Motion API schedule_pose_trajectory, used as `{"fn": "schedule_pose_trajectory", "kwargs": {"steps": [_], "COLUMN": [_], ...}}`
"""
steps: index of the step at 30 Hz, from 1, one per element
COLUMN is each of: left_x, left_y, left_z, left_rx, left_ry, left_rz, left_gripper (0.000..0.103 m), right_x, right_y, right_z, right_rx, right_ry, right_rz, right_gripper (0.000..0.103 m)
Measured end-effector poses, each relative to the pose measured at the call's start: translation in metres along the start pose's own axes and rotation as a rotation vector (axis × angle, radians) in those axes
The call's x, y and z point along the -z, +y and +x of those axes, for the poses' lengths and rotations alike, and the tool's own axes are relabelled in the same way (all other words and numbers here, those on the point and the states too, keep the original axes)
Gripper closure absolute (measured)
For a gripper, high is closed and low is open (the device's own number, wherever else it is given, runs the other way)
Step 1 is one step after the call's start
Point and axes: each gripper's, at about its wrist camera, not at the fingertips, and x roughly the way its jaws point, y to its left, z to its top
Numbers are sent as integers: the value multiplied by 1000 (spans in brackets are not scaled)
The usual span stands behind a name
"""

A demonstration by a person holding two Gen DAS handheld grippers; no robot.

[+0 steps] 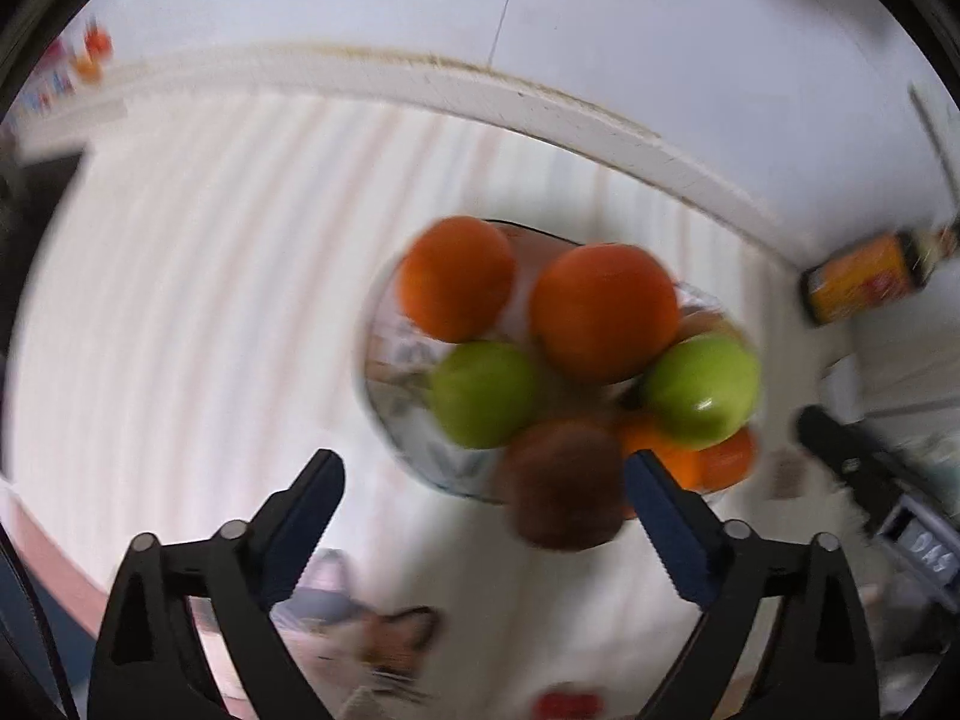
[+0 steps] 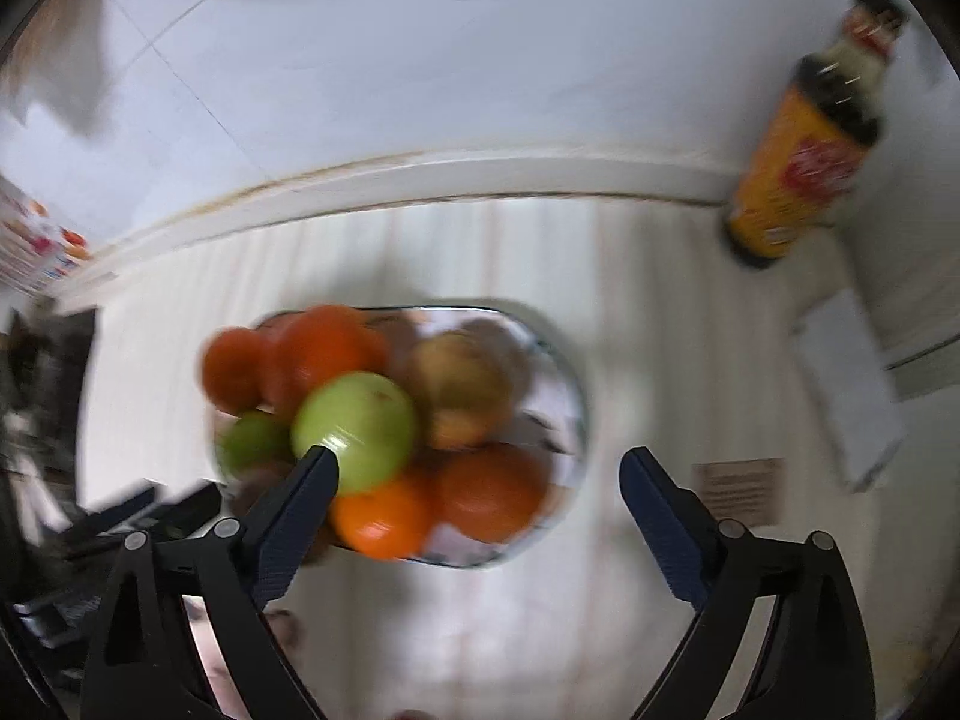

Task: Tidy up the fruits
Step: 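Lower the green and brown apples onto the plate and open both tools, then grasp a cherry tomato with the right tool while the left tool grasps the other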

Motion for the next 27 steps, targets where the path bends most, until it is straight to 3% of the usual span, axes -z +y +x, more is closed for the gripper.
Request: {"fn": "schedule_pose_trajectory", "kwargs": {"steps": [4,7,13,27], "left_x": [19,34,61,123], "left_y": [-1,-2,-6,-16], "left_z": [-7,-18,-52,-149], "left_rx": [-84,-106,-118,-92], "left_ry": [-21,-52,-131,-264], "left_rz": [70,91,123,164], "left_gripper": [5,5,5,5], "right_x": [21,39,73,141], "right_y": [0,1,6,7], "right_z": [-12,-20,-46,-157], "right_rx": [78,83,63,46], "right_ry": [-26,-36,-71,-247], "right_rz": [-39,-48,-59,-67], "right_gripper": [6,6,6,6]}}
